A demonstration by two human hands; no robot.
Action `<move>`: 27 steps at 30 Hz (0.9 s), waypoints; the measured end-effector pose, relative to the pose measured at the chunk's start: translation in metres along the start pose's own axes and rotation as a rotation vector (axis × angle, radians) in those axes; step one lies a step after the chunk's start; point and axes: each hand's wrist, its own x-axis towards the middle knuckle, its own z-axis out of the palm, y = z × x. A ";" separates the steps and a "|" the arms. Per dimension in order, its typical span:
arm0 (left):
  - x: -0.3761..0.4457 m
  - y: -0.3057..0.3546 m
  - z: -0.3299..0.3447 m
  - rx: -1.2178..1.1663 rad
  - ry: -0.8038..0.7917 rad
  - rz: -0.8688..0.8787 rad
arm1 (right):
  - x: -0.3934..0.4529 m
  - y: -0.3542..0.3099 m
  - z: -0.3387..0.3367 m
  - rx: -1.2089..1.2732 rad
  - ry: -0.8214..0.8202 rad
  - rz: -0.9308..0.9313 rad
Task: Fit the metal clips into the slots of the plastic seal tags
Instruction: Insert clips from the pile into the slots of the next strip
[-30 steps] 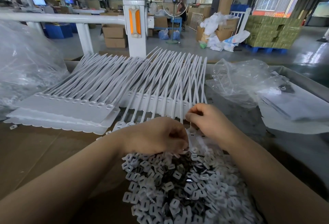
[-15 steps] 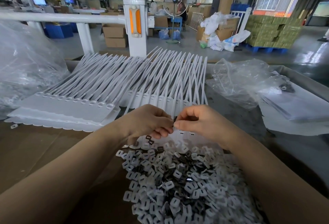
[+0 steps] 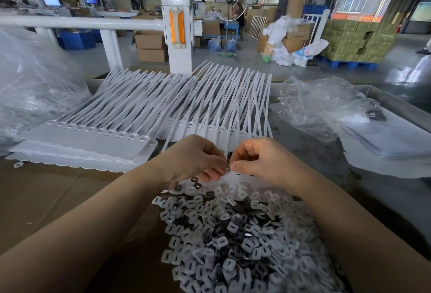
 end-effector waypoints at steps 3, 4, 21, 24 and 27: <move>-0.001 0.000 0.000 -0.016 0.002 0.001 | -0.001 -0.001 0.000 -0.003 -0.031 -0.026; -0.001 -0.001 0.000 -0.027 0.002 -0.002 | -0.001 -0.001 0.001 -0.004 -0.041 -0.032; -0.001 0.002 0.000 -0.286 0.026 -0.035 | -0.002 -0.002 -0.001 -0.003 0.079 -0.115; -0.001 0.002 -0.002 -0.347 -0.002 -0.029 | -0.003 -0.002 0.000 -0.020 0.103 -0.122; 0.000 0.001 -0.003 -0.363 -0.006 -0.003 | -0.004 -0.003 0.000 -0.010 0.113 -0.120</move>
